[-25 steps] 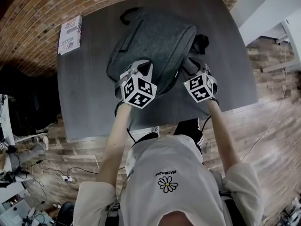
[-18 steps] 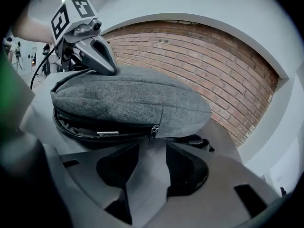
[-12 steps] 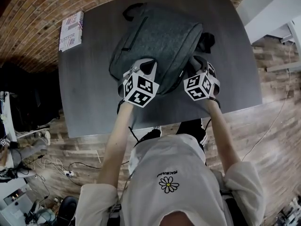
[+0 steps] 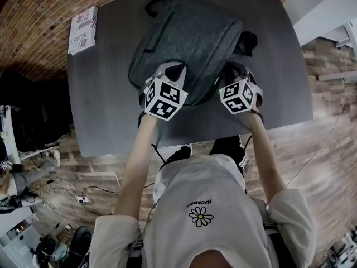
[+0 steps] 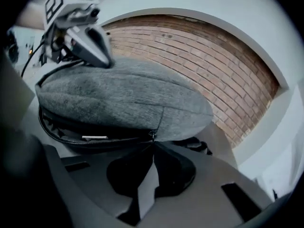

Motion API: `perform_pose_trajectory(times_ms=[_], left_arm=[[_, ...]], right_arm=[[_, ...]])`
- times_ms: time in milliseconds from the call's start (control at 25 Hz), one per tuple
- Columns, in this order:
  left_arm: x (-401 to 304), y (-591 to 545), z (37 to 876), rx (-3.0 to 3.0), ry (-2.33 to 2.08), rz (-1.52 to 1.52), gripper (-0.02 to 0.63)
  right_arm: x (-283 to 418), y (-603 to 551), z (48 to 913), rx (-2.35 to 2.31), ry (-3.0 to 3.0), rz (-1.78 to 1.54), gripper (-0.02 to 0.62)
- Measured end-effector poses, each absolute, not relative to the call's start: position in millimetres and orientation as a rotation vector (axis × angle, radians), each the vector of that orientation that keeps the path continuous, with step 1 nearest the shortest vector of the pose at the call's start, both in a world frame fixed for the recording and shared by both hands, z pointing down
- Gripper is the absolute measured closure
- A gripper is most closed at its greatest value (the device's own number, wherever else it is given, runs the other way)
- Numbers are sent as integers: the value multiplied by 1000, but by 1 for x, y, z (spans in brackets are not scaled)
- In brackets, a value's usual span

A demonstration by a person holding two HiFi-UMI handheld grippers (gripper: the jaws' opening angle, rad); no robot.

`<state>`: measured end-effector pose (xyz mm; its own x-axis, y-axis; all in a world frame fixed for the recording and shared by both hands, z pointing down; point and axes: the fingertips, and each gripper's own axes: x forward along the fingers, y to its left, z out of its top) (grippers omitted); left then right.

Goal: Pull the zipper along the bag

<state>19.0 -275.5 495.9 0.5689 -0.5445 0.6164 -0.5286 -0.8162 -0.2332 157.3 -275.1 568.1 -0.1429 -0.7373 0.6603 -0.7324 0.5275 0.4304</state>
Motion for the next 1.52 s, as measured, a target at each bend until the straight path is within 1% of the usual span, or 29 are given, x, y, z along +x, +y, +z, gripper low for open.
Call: perform_pose_trajectory(times_ms=[120, 440, 600, 840, 1080, 1280, 1400, 1520], left_arm=[[19, -275, 495, -2761, 943, -1091, 606], [18, -275, 497, -2825, 922, -1031, 606], [21, -273, 497, -2817, 932, -1016, 606], [22, -275, 498, -2814, 931, -1002, 606], [24, -276, 499, -2800, 941, -1003, 606], [25, -276, 499, -2792, 948, -996, 606], [22, -272, 489, -2813, 920, -932, 606], [-16, -283, 467, -2681, 1093, -838, 604]], right_arm=[[157, -272, 565, 1175, -1918, 118, 606], [148, -249, 567, 1040, -1960, 217, 604], [115, -206, 574, 848, -2013, 216, 597], [63, -142, 573, 701, -2085, 279, 586], [27, -125, 574, 622, -2133, 306, 580], [-25, -119, 578, 590, -2183, 294, 584], [-25, -118, 577, 672, -2189, 385, 591], [-16, -116, 575, 692, -2178, 344, 591]])
